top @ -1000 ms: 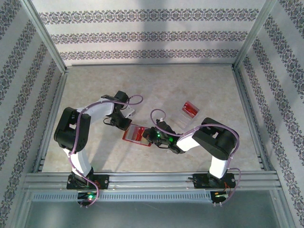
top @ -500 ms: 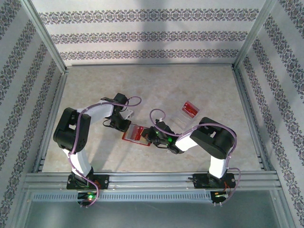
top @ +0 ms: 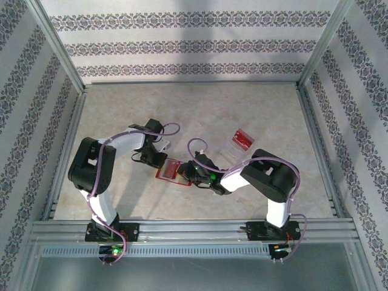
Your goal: Put the credit cards into the card holder
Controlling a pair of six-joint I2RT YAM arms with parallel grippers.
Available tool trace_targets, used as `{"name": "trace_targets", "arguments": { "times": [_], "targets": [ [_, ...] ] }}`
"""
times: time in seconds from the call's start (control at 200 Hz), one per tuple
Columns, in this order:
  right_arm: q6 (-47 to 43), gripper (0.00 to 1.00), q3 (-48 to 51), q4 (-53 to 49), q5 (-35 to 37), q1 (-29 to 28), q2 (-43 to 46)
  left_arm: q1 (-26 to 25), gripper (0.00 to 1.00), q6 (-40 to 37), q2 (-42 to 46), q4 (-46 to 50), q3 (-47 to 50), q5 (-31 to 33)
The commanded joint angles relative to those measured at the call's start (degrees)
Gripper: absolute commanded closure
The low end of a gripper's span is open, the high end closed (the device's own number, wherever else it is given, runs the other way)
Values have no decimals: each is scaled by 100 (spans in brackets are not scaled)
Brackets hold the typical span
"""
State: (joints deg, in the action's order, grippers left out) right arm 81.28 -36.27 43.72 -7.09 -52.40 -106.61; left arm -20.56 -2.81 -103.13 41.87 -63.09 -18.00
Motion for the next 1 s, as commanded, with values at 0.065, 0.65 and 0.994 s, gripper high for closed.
{"name": "trace_targets", "arguments": {
  "times": [0.065, 0.65, 0.994],
  "targets": [
    [-9, 100, -200, -212, -183, -71, -358, -61, 100, 86, -125, -89, 113, -243],
    [-232, 92, -82, -543, 70, -42, 137, -147, 100, 97, -71, -92, 71, -101],
    [-452, 80, -214, -783, -23, -62, 267, -145, 100, 105, -73, -93, 40, -18]
  ]
}}
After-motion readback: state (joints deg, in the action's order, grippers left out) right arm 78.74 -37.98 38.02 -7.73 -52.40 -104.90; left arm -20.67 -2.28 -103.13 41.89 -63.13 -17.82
